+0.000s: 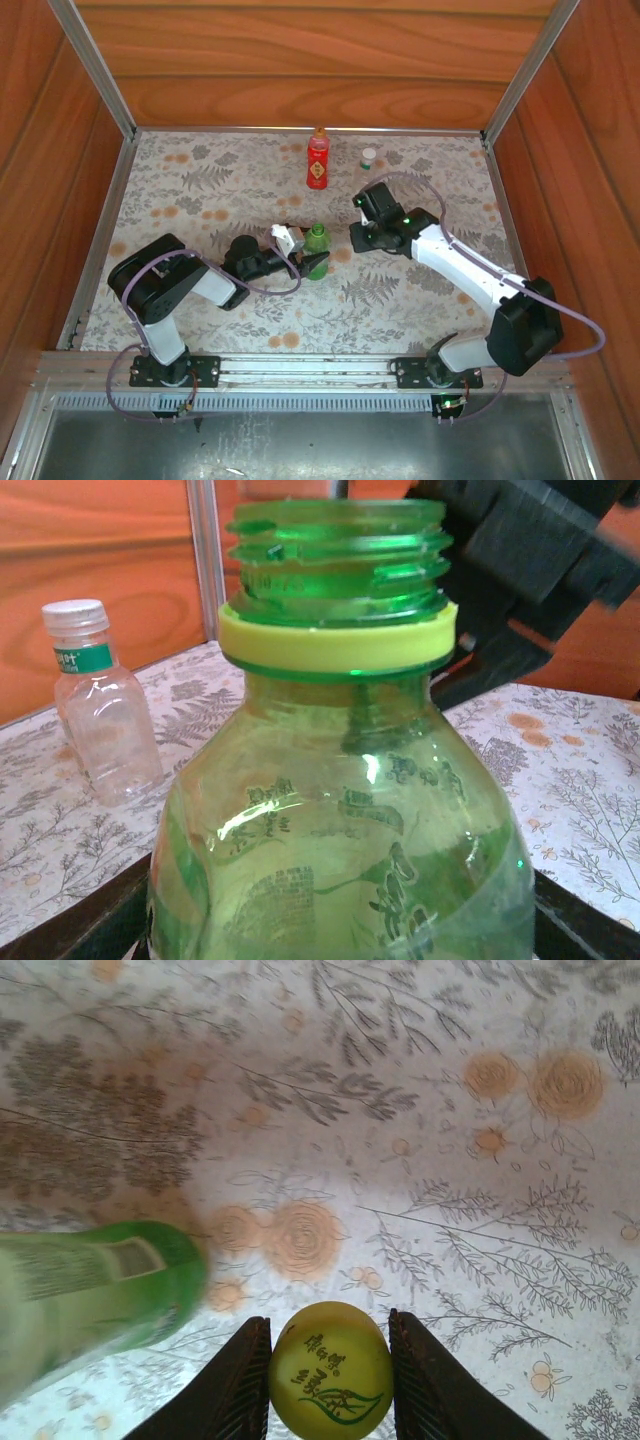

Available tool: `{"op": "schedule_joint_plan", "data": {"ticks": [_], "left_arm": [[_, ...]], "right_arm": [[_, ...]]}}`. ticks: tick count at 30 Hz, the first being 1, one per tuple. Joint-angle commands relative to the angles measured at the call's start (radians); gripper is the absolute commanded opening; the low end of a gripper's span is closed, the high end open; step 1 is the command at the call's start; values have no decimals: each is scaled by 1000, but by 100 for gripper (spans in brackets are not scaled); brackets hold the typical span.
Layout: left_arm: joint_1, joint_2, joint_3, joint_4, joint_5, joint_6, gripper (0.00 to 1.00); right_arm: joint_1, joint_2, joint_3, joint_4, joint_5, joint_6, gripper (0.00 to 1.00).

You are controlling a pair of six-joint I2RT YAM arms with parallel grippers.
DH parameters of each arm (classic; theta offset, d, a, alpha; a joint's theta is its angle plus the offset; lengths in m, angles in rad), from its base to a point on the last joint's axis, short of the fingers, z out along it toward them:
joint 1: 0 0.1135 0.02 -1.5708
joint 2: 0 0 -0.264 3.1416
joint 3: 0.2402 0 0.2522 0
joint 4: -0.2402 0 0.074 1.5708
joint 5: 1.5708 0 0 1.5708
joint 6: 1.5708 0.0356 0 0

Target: Screw on the bottle caps

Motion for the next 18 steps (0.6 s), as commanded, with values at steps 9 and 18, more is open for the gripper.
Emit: {"op": "schedule_joint_plan", "data": {"ticks": [9, 18], "left_arm": [[9, 37, 10, 2, 23, 0, 69], [9, 52, 16, 4, 32, 3, 67]], "right_arm": [[135, -24, 220, -143, 8, -23, 35], [203, 6, 300, -119, -57, -29, 34]]}}
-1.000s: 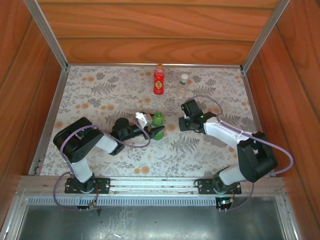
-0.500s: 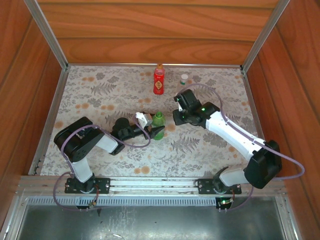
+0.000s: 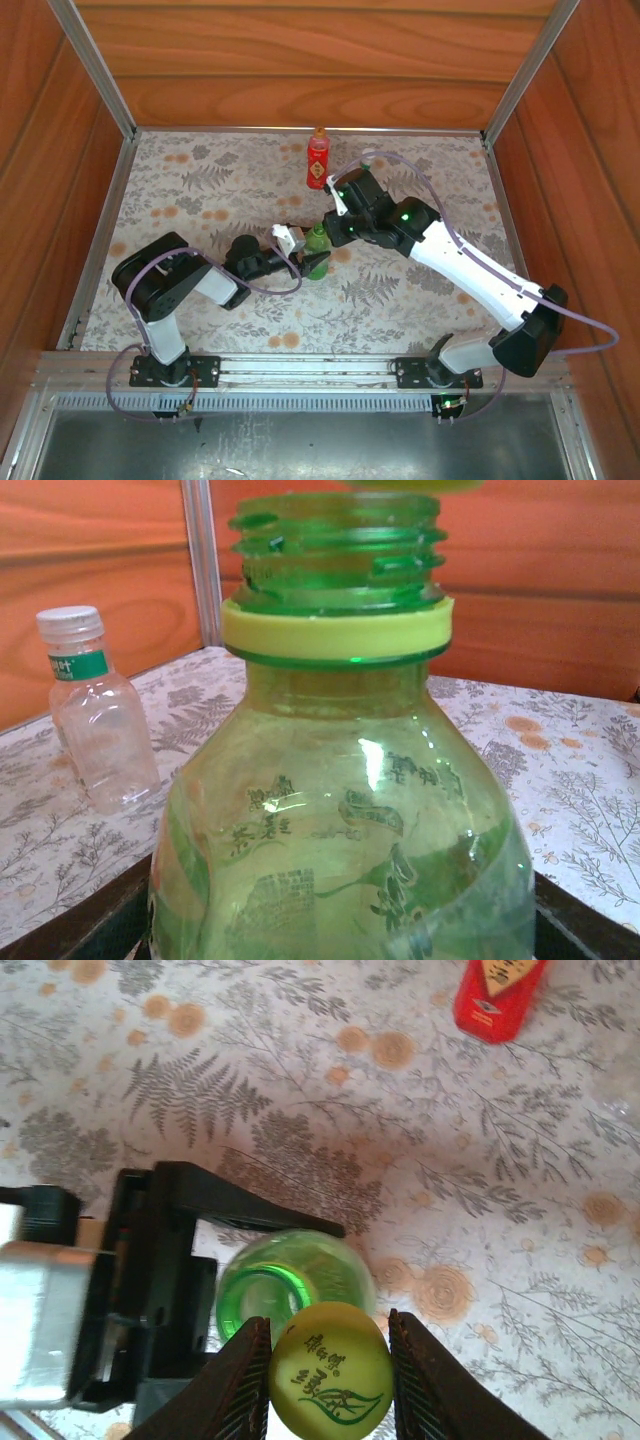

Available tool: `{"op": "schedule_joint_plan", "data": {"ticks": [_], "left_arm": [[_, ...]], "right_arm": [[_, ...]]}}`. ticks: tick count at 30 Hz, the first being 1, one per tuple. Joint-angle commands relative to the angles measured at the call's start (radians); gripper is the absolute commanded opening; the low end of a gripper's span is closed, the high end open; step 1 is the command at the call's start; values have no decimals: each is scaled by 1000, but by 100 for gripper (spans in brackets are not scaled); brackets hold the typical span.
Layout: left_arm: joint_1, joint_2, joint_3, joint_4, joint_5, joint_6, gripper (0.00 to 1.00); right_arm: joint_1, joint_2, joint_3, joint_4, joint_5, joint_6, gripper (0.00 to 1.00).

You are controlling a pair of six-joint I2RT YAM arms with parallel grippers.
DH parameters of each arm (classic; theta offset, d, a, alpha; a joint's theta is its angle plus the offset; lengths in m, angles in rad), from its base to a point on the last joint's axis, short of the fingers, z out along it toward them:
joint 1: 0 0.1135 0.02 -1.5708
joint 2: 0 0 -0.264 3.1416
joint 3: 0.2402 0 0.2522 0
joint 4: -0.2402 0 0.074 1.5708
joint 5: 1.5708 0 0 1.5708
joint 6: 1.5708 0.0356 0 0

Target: Screw on the bottle caps

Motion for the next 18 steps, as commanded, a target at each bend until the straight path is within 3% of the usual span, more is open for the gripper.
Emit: {"op": "schedule_joint_plan", "data": {"ticks": [1, 18], "left_arm": [[8, 28, 7, -22, 26, 2, 67], [9, 17, -3, -22, 24, 5, 62]], "right_arm": [[14, 13, 19, 8, -45, -10, 34], [20, 100, 70, -37, -64, -43, 35]]}}
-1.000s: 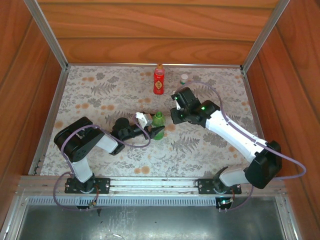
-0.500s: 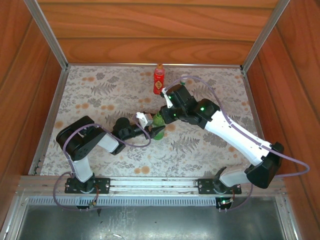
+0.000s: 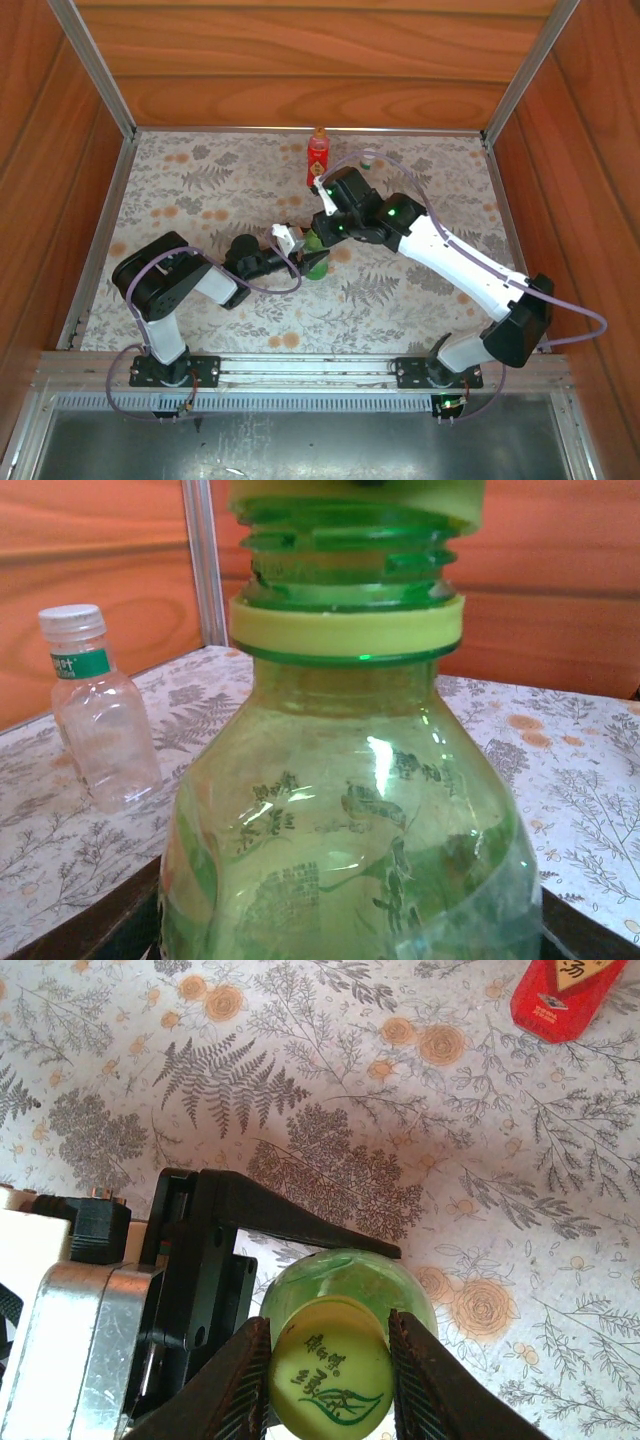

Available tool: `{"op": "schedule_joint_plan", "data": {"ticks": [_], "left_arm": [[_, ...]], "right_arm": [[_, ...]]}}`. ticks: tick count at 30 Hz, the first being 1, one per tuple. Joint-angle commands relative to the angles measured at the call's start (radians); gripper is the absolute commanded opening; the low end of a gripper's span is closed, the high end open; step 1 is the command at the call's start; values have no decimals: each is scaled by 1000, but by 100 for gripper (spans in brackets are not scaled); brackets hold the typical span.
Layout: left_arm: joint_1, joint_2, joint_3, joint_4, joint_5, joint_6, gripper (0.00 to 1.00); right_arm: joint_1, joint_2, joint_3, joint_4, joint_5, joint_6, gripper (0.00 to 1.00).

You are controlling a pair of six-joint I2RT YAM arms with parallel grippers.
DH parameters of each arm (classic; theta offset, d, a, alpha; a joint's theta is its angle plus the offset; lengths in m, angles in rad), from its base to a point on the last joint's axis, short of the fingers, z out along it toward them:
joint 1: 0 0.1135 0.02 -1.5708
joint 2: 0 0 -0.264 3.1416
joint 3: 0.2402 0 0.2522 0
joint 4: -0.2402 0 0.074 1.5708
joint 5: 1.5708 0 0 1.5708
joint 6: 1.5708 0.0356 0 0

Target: Screw on the bottle caps

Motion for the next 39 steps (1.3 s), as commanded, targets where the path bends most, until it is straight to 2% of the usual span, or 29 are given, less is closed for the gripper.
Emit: {"op": "schedule_joint_plan", "data": {"ticks": [1, 11, 25, 31, 33, 36, 39], "left_arm": [[7, 13, -5, -21, 15, 2, 62], [8, 6, -9, -22, 11, -7, 61], [11, 2, -11, -22, 10, -21, 60], [14, -1, -18, -23, 9, -24, 60], [17, -4, -19, -22, 10, -29, 60], [18, -8, -25, -22, 12, -27, 60], [18, -11, -29, -22, 14, -27, 60]], "right_arm": [[14, 26, 39, -55, -16, -28, 35], [45, 105, 125, -196, 27, -68, 35], [60, 148, 143, -257, 75, -56, 35], [61, 89, 132, -177, 101, -47, 47], [60, 42, 93, -109, 92, -51, 57], [61, -37, 17, 1, 71, -50, 65], [58, -86, -28, 46, 103, -21, 67]]}}
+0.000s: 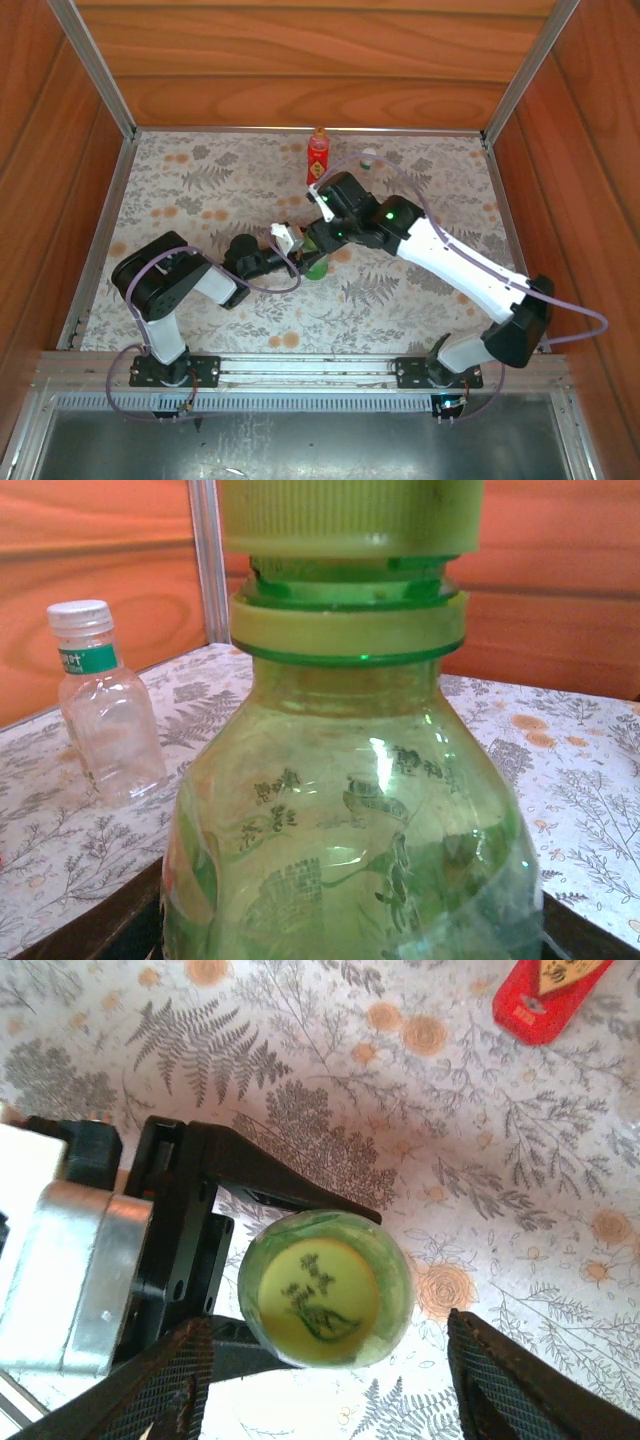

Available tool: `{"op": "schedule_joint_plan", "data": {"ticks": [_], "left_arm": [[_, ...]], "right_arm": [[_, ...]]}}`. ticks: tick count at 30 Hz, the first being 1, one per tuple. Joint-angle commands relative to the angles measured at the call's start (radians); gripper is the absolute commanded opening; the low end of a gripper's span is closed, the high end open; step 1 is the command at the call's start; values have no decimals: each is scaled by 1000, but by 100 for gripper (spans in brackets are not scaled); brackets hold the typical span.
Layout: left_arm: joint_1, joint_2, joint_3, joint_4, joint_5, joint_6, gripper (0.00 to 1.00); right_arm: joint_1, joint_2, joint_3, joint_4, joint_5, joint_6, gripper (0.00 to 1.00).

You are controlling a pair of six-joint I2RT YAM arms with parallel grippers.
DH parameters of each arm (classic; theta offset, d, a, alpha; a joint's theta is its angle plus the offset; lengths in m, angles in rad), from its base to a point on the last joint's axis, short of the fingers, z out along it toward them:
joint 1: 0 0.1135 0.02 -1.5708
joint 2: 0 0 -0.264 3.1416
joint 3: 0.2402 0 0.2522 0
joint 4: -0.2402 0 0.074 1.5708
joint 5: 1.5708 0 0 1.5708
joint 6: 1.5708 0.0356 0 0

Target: Screw on the bottle caps

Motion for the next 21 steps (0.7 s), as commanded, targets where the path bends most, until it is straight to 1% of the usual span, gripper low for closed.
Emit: {"op": "schedule_joint_plan", "data": {"ticks": [1, 4, 6, 8, 10, 15, 21], "left_arm": [[7, -11, -24, -23, 14, -20, 60], [6, -14, -26, -23, 20, -19, 60], [8, -13, -27, -23, 23, -20, 60], [7, -9, -26, -22, 25, -17, 60], [6, -11, -29, -23, 27, -18, 60], [8, -23, -40, -23, 22, -17, 60], [7, -27, -41, -23, 22, -19, 60]], "right_arm": [[1, -60, -34, 98, 22, 38, 66], [-38, -75, -52, 114, -63, 74, 58], [-62, -69, -64, 132, -132, 76, 53], [-77, -54, -64, 136, -171, 73, 47], [-88, -39, -62, 139, -199, 71, 42], [-116, -9, -60, 140, -234, 70, 32], [-135, 4, -89, 160, -301, 73, 25]]}}
